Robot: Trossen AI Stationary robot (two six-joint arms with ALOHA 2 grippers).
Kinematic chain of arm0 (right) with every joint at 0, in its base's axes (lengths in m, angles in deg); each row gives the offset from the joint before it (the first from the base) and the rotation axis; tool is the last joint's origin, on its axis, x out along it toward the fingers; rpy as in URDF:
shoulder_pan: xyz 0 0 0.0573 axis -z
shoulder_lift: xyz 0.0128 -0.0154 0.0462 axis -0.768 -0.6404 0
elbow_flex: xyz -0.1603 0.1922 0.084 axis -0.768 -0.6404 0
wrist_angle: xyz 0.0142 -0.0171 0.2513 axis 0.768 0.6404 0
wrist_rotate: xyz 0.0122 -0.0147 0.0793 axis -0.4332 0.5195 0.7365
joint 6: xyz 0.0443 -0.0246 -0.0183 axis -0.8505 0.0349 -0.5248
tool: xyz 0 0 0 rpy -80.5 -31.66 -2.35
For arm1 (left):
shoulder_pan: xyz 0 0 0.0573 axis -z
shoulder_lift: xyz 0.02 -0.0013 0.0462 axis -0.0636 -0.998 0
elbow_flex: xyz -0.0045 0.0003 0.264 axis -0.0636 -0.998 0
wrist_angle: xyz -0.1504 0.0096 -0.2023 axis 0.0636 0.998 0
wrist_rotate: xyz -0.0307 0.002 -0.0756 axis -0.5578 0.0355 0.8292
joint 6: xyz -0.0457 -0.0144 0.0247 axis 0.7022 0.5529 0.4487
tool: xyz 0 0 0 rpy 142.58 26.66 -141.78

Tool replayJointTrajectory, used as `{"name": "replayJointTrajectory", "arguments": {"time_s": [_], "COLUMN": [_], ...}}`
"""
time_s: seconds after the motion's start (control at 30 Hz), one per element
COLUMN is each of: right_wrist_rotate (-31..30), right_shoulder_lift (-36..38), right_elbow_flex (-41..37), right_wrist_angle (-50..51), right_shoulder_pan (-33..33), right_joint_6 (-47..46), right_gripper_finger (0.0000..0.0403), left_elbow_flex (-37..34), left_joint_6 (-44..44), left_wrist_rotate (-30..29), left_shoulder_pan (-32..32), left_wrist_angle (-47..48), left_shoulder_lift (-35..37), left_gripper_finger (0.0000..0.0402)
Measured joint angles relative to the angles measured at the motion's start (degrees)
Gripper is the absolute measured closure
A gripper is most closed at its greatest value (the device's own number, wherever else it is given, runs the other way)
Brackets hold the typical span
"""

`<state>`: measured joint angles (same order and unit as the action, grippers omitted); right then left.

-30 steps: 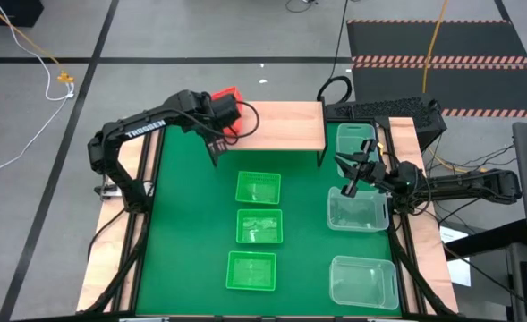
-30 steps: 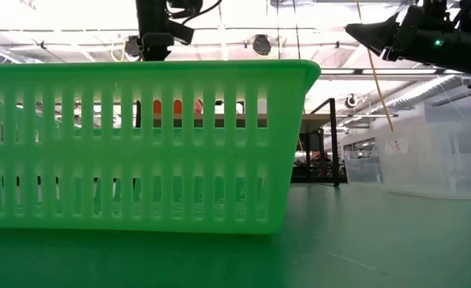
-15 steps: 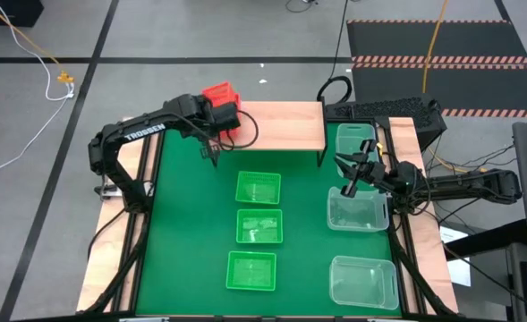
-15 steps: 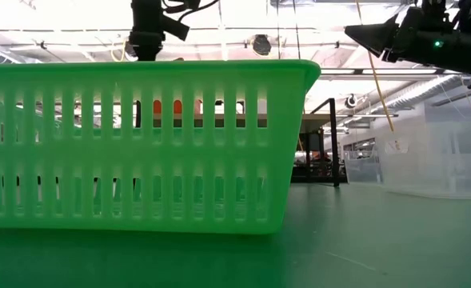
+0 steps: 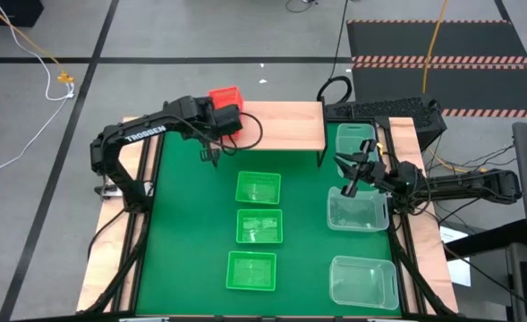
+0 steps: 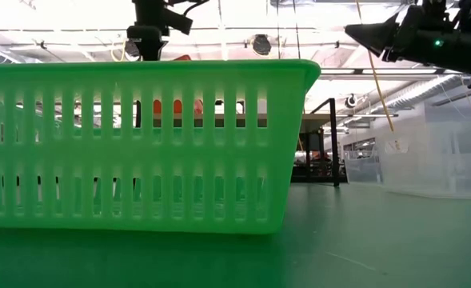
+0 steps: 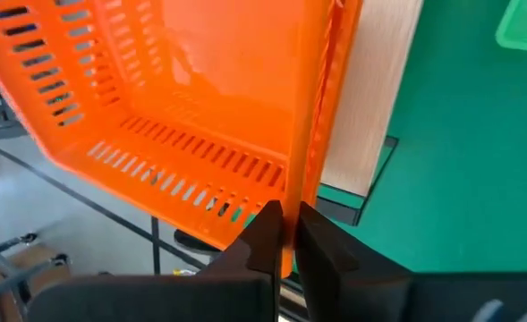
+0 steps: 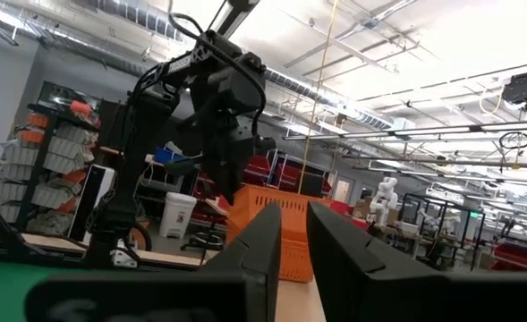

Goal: Stack baskets on shelf by color
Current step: Stack the orange bin on the orange bin on the shelf, then put the top green bin on the shelf

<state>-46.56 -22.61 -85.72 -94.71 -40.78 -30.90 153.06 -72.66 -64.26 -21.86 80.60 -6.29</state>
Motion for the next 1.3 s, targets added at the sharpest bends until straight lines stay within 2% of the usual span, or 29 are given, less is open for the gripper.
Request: {"name": "replayJointTrajectory", "arguments": {"time_s": [0.2, 0.57, 0.7, 0.87, 1.13, 1.3], "right_wrist_rotate": [0.0, 0.0, 0.0, 0.0, 0.14, 0.2], "right_shoulder_lift": [0.01, 0.01, 0.01, 0.01, 0.0, 0.01], "right_elbow_flex": [0.0, 0.0, -0.02, -0.02, -0.02, -0.02], "right_wrist_angle": [-0.1, -0.1, -0.08, -0.08, 1.87, 4.05], "right_shoulder_pan": [-0.01, -0.01, -0.01, -0.01, 0.0, -0.03], "right_joint_6": [0.0, 0.02, 0.04, -0.37, -5.36, -10.06], "right_gripper_finger": [0.0353, 0.0353, 0.0353, 0.0353, 0.0353, 0.0353], "left_elbow_flex": [0.02, 0.02, 0.02, 0.02, -2.61, -12.35], "left_joint_6": [2.32, 5.59, 6.99, 11.55, 13.9, 14.2], "left_wrist_rotate": [0.16, 0.11, 0.11, 0.1, 0.07, 0.0], "left_shoulder_pan": [0.33, 0.15, 0.4, 1.48, 5.97, 10.84], "left_wrist_angle": [-1.56, -0.25, -0.28, -1.32, -11.0, -24.06], "left_shoulder_lift": [0.04, 0.04, 0.04, 0.04, 3.71, 10.18], "left_gripper_finger": [0.0378, 0.0266, 0.0246, 0.0239, 0.0238, 0.0238]}}
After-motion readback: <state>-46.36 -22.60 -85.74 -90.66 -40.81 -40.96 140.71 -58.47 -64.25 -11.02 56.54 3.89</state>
